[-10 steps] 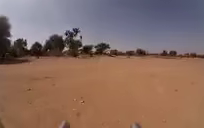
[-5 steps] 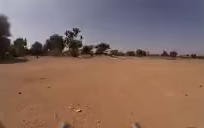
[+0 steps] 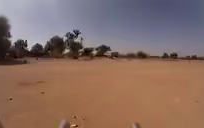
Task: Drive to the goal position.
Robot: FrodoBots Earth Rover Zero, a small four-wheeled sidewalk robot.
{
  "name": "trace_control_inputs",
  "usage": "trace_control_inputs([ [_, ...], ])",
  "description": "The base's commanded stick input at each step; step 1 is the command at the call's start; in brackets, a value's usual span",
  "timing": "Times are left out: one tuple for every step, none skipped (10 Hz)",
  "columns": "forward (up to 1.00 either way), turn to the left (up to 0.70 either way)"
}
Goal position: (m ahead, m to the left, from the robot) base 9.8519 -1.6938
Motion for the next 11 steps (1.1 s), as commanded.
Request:
trace_control_inputs([
  [0.5, 0.0],
  [0.5, 0.0],
  [0.5, 0.0],
  [0.5, 0.0],
  [0.5, 0.0],
  [0.5, 0.0],
  [0.5, 0.0],
  [0.5, 0.0],
  [0.5, 0.0],
  [0.5, 0.0],
  [0.5, 0.0],
])
